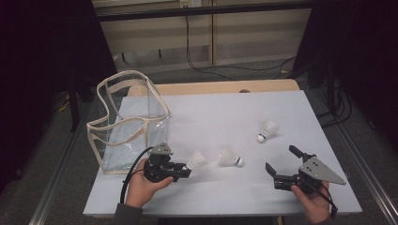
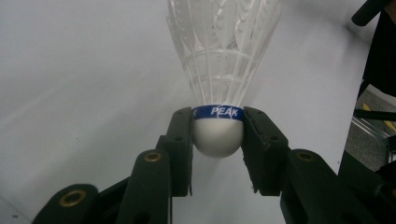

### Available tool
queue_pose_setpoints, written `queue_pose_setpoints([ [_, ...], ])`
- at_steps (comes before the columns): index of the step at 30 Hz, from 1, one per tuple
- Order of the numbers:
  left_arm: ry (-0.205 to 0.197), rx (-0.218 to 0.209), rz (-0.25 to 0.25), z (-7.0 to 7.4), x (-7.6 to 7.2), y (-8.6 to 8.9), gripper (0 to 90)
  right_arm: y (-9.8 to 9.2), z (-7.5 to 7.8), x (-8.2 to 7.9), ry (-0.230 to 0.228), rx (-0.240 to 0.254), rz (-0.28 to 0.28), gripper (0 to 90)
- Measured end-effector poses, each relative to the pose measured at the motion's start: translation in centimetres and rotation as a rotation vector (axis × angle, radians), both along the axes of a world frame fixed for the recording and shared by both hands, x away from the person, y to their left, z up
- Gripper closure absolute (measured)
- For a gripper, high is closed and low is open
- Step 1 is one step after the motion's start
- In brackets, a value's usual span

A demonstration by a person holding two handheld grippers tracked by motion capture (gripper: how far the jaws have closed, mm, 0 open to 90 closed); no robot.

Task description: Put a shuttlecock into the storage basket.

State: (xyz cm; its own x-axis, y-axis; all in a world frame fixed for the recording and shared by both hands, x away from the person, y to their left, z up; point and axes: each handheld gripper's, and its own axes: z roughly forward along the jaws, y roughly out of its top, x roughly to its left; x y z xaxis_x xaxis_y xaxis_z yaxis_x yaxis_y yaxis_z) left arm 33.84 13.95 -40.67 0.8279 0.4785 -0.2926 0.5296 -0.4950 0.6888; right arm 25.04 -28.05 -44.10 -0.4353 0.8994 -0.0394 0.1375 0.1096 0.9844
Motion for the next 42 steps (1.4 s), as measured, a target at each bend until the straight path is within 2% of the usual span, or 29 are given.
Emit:
queue_pose_setpoints([
  [12, 0.031, 0.01, -0.01, 1.3, 0.3, -1.0, 65.1, 0.0, 0.0, 0.1, 0.003, 0.005, 0.003, 0.7],
  [20, 0.029, 0.024, -0.014, 2.4, 0.6, -1.2, 65.1, -0.1, 0.1, 0.1, 0.005, 0.008, 0.007, 0.7],
  [30, 0.044, 0.038, 0.004, 3.0, 1.0, -1.0, 65.1, 0.0, 0.0, 0.2, 0.015, 0.009, 0.018, 0.7],
  [42, 0.043, 0.047, 0.004, 4.1, 1.3, -1.1, 65.1, 0.3, 0.0, 0.4, 0.015, 0.009, 0.033, 0.7],
])
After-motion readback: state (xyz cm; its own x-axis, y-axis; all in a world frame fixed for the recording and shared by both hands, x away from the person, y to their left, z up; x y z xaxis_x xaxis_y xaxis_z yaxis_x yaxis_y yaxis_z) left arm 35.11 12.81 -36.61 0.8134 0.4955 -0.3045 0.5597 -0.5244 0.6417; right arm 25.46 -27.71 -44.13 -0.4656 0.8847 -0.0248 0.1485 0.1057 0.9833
